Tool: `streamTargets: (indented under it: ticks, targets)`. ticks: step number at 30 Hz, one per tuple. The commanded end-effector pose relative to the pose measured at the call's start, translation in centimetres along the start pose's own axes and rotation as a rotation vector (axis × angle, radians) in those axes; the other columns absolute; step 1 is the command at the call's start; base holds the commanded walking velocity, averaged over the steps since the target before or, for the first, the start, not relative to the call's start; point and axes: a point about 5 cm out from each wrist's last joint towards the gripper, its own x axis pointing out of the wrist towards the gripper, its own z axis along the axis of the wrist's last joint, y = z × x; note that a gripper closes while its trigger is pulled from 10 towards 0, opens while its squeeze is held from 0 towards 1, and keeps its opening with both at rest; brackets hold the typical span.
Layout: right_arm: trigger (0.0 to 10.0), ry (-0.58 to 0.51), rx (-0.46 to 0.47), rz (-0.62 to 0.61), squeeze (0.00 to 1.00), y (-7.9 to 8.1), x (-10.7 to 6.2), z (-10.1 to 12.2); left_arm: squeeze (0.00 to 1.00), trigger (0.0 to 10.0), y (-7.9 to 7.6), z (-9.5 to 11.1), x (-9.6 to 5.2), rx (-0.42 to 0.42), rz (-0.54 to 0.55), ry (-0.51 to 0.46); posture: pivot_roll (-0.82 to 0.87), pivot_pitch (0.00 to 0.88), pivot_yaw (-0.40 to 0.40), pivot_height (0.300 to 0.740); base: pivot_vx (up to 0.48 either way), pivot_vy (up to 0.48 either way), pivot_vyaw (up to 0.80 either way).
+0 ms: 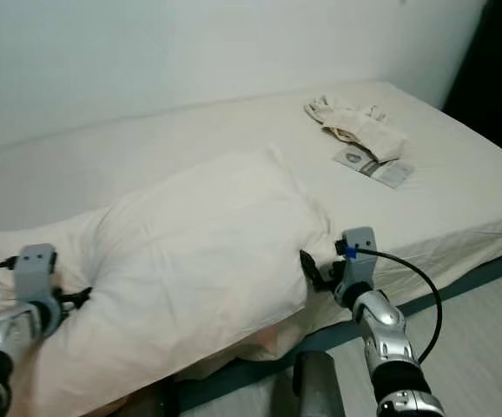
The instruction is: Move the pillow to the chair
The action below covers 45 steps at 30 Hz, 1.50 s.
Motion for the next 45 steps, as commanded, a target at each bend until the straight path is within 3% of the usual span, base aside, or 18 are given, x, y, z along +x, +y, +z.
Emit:
streamTargets:
  ticks: [1, 3, 5, 7, 9, 12, 15, 16, 17, 18, 28, 31, 34, 36, 37, 41, 44, 45]
  targets:
    - [10.0, 0.009, 0.016, -0.018, 0.0, 0.1, 0.2, -0.2, 1.0, 0.0, -4.3, -4.9, 0.8, -0.022, -0.151, 0.17, -0.05, 0.121, -0.022, 0.561, 0.0, 0.0, 0.0]
    - [10.0, -0.007, 0.013, -0.064, 0.0, -0.5, 0.2, 0.4, 1.0, 0.0, -6.0, -4.2, 1.0, -0.045, -0.228, 0.126, -0.04, 0.125, -0.025, 0.561, 0.0, 0.0, 0.0]
    - [10.0, -0.013, 0.01, -0.084, 0.0, -0.9, 0.2, 0.6, 1.0, 0.0, -6.6, -3.9, 1.0, -0.058, -0.255, 0.109, -0.04, 0.125, -0.025, 0.561, 0.0, 0.0, 0.0]
    - [10.0, -0.03, 0.04, -0.175, 0.0, -2.6, 0.0, 1.2, 1.0, 0.0, -7.8, -3.1, 1.0, -0.09, -0.317, 0.066, -0.04, 0.134, -0.02, 0.561, 0.0, 0.0, 0.0]
    - [10.0, -0.03, 0.04, -0.175, 0.0, -2.6, 0.0, 1.2, 1.0, 0.0, -7.8, -3.1, 1.0, -0.09, -0.317, 0.066, -0.04, 0.134, -0.02, 0.561, 0.0, 0.0, 0.0]
    - [10.0, -0.05, 0.065, -0.255, 0.0, -5.2, -0.7, 2.6, 1.0, 0.0, -8.5, -1.9, 1.1, -0.126, -0.346, 0.03, -0.03, 0.146, -0.006, 0.561, 0.0, 0.0, 0.0]
    - [10.0, -0.05, 0.065, -0.255, 0.0, -5.2, -0.7, 2.6, 1.0, 0.0, -8.5, -1.9, 1.1, -0.126, -0.346, 0.03, -0.03, 0.146, -0.006, 0.561, 0.0, 0.0, 0.0]
    - [10.0, -0.021, 0.071, -0.31, 0.0, -6.7, -1.2, 2.8, 1.0, 0.0, -8.4, -1.5, 1.1, -0.131, -0.347, 0.02, -0.03, 0.154, 0.002, 0.561, 0.0, 0.0, 0.0]
    - [10.0, 0.008, 0.101, -0.337, 0.89, -8.1, -1.8, 2.8, 1.0, 0.0, -8.3, -1.0, 1.1, -0.126, -0.346, 0.008, -0.03, 0.174, 0.017, 0.561, 0.0, 0.0, 0.0]
    - [10.0, 0.029, 0.148, -0.353, 1.0, -8.9, -2.1, 2.8, 1.0, 0.0, -8.3, -0.6, 1.1, -0.118, -0.35, -0.004, -0.02, 0.187, 0.025, 0.561, 0.0, 0.0, 0.0]
    - [10.0, 0.059, 0.412, -0.302, 1.0, -8.9, -1.6, 2.6, 1.0, 0.0, -7.3, 0.7, 0.1, -0.068, -0.381, -0.022, 0.02, 0.255, 0.042, 0.561, 0.0, 0.0, 0.0]
    - [10.0, 0.124, 0.576, -0.278, 1.0, -7.7, -1.3, 1.0, 1.0, 0.0, -6.3, 0.7, -0.3, -0.063, -0.366, -0.017, 0.03, 0.273, 0.037, 0.561, 0.0, 0.0, 0.0]
    - [10.0, 0.156, 0.609, -0.254, 1.0, -6.9, -1.0, 0.4, 1.0, 0.0, -6.2, 0.7, -0.4, -0.063, -0.364, -0.016, 0.03, 0.273, 0.037, 0.561, 0.0, 0.0, 0.0]
    - [10.0, 0.204, 0.653, -0.147, 1.0, -4.8, 0.1, -0.1, 1.0, 0.0, -6.1, 0.5, -0.6, -0.06, -0.363, -0.012, 0.04, 0.278, 0.032, 0.561, 0.0, 0.0, 0.0]
    - [10.0, 0.204, 0.653, -0.147, 1.0, -4.8, 0.1, -0.1, 1.0, 0.0, -6.1, 0.5, -0.6, -0.06, -0.363, -0.012, 0.04, 0.278, 0.032, 0.561, 0.0, 0.0, 0.0]
    - [10.0, 0.259, 0.679, 0.101, 1.0, 0.0, 2.4, 0.0, 1.0, 0.0, -6.2, 0.5, -0.8, -0.053, -0.363, -0.014, 0.04, 0.275, 0.023, 0.561, 0.0, 0.0, 0.0]
    - [10.0, 0.268, 0.686, 0.149, 0.96, 0.8, 2.8, 0.2, 1.0, 0.0, -6.2, 0.5, -0.8, -0.052, -0.365, -0.015, 0.04, 0.274, 0.02, 0.561, 0.0, 0.0, 0.0]
    - [10.0, 0.28, 0.684, 0.202, 0.0, 1.8, 3.2, 0.3, 1.0, 0.0, -6.4, 0.5, -0.8, -0.053, -0.367, -0.017, 0.03, 0.268, 0.016, 0.561, 0.0, 0.0, 0.0]
